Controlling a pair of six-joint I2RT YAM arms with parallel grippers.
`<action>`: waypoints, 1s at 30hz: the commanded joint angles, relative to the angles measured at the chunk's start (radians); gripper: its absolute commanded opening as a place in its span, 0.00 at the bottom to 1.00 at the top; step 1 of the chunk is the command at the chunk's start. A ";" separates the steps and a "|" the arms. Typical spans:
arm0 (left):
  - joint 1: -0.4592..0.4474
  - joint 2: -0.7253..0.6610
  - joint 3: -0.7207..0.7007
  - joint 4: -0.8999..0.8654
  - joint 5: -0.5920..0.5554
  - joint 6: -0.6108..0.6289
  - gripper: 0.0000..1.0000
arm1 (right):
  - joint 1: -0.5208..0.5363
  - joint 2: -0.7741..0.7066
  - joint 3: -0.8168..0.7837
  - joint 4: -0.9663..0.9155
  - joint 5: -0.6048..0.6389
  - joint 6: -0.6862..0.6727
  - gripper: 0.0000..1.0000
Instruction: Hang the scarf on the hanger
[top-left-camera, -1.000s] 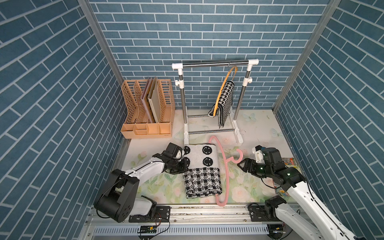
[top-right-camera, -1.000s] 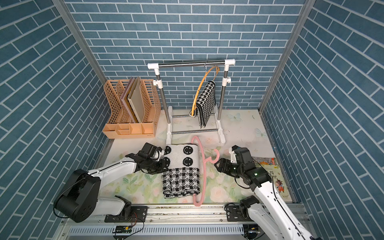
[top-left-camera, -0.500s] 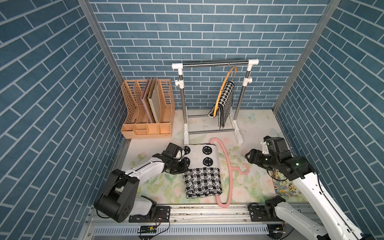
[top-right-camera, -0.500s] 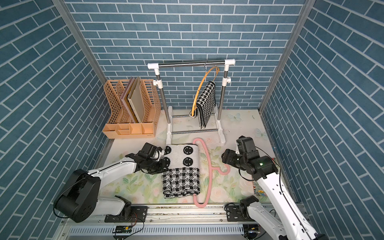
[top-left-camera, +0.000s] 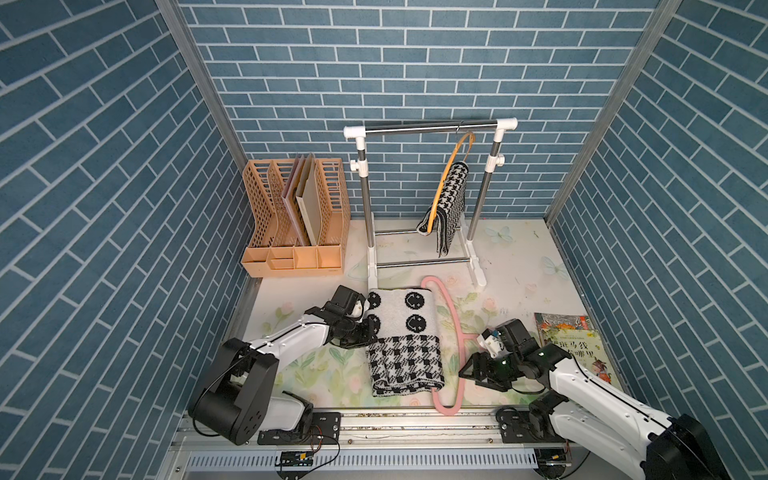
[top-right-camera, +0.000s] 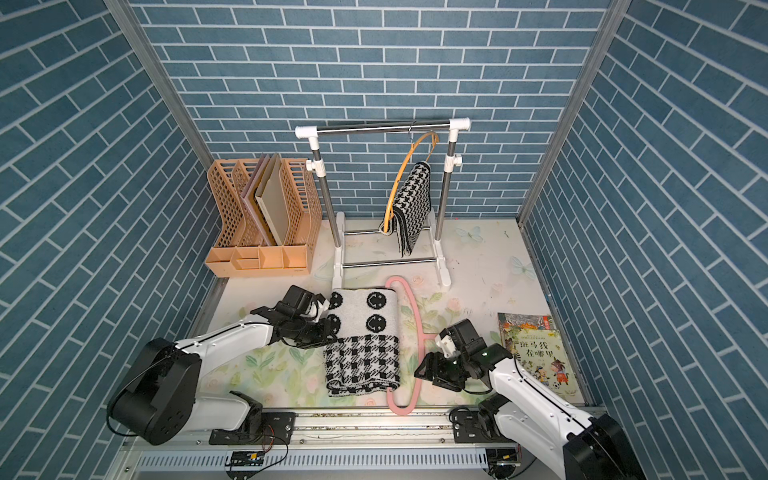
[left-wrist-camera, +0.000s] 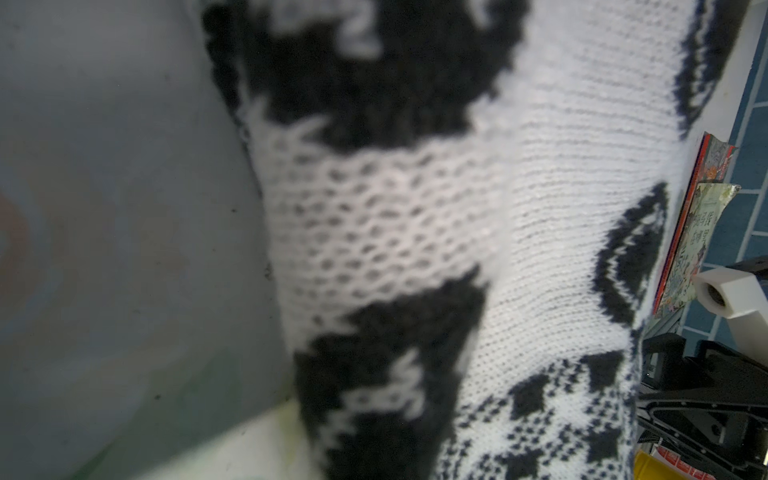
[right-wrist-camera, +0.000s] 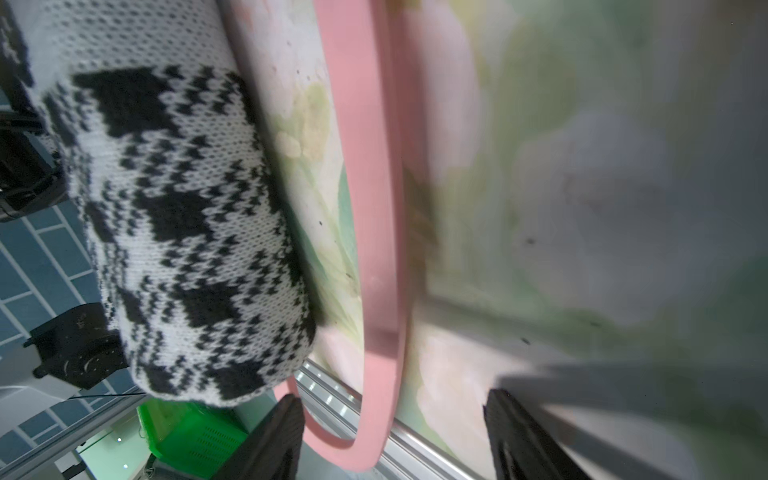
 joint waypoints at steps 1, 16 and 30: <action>0.008 0.022 -0.002 -0.031 0.001 0.017 0.00 | 0.020 0.016 -0.060 0.202 -0.019 0.090 0.73; 0.007 0.046 0.014 -0.034 -0.006 0.020 0.00 | 0.028 0.042 -0.254 0.692 -0.012 0.374 0.53; 0.008 0.074 0.023 -0.034 -0.014 0.023 0.00 | 0.026 -0.127 -0.099 0.560 0.078 0.312 0.00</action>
